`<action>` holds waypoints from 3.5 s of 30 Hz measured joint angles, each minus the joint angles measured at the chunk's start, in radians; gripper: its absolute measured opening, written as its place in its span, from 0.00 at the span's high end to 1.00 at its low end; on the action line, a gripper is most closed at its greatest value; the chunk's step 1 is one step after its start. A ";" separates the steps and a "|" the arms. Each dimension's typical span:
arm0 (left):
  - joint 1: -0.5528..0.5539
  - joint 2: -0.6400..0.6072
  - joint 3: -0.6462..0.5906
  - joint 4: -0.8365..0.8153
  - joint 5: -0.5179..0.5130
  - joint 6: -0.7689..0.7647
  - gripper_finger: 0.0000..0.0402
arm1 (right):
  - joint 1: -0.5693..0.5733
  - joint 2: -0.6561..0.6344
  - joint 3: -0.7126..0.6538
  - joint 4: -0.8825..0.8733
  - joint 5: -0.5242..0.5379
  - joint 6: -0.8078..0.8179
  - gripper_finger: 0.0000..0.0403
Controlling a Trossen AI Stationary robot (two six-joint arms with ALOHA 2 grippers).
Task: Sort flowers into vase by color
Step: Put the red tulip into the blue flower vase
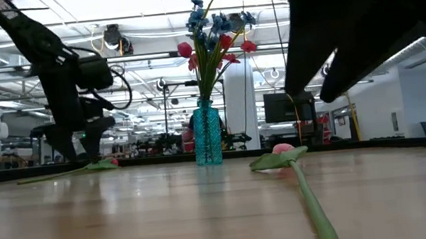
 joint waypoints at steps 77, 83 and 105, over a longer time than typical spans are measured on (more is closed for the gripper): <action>-0.187 -0.519 -0.002 0.697 0.565 0.382 0.97 | 0.007 0.002 -0.218 0.381 0.162 -0.154 0.55; -0.215 -0.452 -0.002 0.737 0.560 0.412 0.97 | 0.007 0.002 -0.220 0.387 0.164 -0.168 0.55; -0.306 -0.074 -0.161 1.877 0.529 0.490 0.98 | -0.146 -0.070 -0.276 0.003 0.192 -0.369 0.55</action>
